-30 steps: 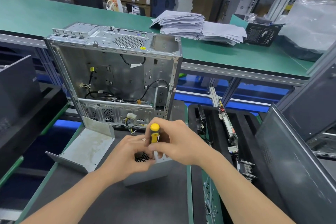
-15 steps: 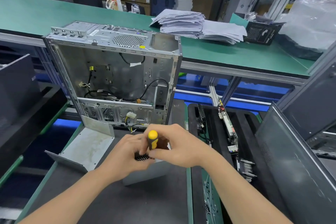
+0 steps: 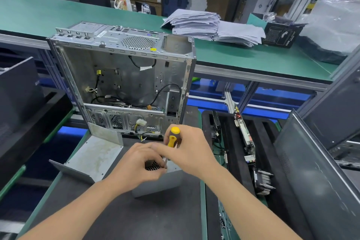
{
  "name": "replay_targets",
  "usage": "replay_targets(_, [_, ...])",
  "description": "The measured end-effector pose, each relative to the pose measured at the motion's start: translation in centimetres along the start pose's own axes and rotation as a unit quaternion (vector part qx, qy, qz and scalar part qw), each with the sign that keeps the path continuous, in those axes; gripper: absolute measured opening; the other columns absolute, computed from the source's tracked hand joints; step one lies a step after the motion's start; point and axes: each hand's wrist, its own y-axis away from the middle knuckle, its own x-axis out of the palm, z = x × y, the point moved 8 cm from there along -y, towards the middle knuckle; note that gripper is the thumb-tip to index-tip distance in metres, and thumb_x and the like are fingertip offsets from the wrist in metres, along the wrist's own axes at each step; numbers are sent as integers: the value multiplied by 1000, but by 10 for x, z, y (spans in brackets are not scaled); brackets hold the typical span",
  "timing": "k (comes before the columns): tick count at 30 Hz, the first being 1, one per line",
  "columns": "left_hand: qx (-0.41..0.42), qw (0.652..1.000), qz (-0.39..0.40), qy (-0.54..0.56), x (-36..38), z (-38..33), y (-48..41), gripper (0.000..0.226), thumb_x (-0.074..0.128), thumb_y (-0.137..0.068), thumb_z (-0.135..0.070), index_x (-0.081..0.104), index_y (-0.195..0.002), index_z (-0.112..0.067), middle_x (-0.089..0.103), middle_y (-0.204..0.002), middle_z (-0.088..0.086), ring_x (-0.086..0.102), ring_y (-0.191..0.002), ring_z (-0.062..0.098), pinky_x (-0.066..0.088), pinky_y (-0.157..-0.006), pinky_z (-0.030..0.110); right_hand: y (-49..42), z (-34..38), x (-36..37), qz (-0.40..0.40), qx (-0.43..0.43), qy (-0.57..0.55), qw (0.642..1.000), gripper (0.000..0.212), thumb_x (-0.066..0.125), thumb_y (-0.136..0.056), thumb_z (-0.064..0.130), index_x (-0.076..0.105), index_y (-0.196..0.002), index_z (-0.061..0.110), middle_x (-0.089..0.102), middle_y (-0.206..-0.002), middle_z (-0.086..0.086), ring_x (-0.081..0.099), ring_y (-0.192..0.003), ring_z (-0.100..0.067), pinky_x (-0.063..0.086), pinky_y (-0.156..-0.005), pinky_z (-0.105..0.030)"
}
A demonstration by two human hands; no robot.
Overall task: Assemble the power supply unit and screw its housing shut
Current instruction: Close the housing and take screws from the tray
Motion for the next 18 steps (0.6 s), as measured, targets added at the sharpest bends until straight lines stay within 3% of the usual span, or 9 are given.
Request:
replay_targets(2, [4,1000,15,8,1,0,-1,26,81,-75,-27,61,-76,-43,63,-89,-26,59,-87,-2,43,-79,37,0,11,6,125,-70,-36,989,13,81,-84,25,69,-87,24,66,-86,8,62,-80,-11,50,-72,-29])
replay_targets(5, [12,1000,3,2,-1,-3,-2,51,83,-73,-21,46,-73,-55,61,-85,-25,57,-83,0,42,-82,32,7,17,11,268,-113,-83,953,15,75,-91,6,70,-98,18,70,-94,1,65,-79,-23,56,-74,-39])
replay_targets(8, [-1,1000,25,0,3,1,1,19,80,-75,-26,66,-78,-38,69,-94,-19,63,-98,4,44,-90,41,-2,10,7,203,-50,-115,971,18,81,-87,8,66,-93,17,72,-82,-4,70,-63,-23,61,-62,-42])
replay_targets(11, [-15,1000,24,-6,4,3,2,12,81,-73,-30,74,-80,-36,70,-105,-28,60,-110,-7,38,-94,30,-6,0,-1,66,-5,-53,996,38,89,-77,30,52,-78,24,67,-67,0,67,-50,-14,55,-53,-31])
replay_targets(14, [-9,1000,19,-15,4,1,2,6,78,-75,-30,75,-79,-34,67,-108,-36,61,-104,-9,36,-93,25,-2,-9,-4,-47,60,16,997,53,85,-73,49,39,-73,23,60,-60,-1,54,-51,-13,50,-52,-38])
replay_targets(16, [-9,1000,13,-15,4,1,2,4,77,-75,-32,75,-79,-33,66,-103,-39,60,-100,-9,37,-93,27,0,-8,-2,-72,67,48,994,50,81,-74,51,41,-71,22,56,-59,2,46,-57,-16,47,-56,-40])
replay_targets(18, [-12,1000,13,-6,3,3,2,5,76,-76,-34,73,-80,-36,67,-100,-34,61,-100,-7,39,-94,31,-2,0,1,-27,20,-1,999,33,82,-78,37,53,-73,22,60,-65,5,48,-60,-11,46,-58,-35])
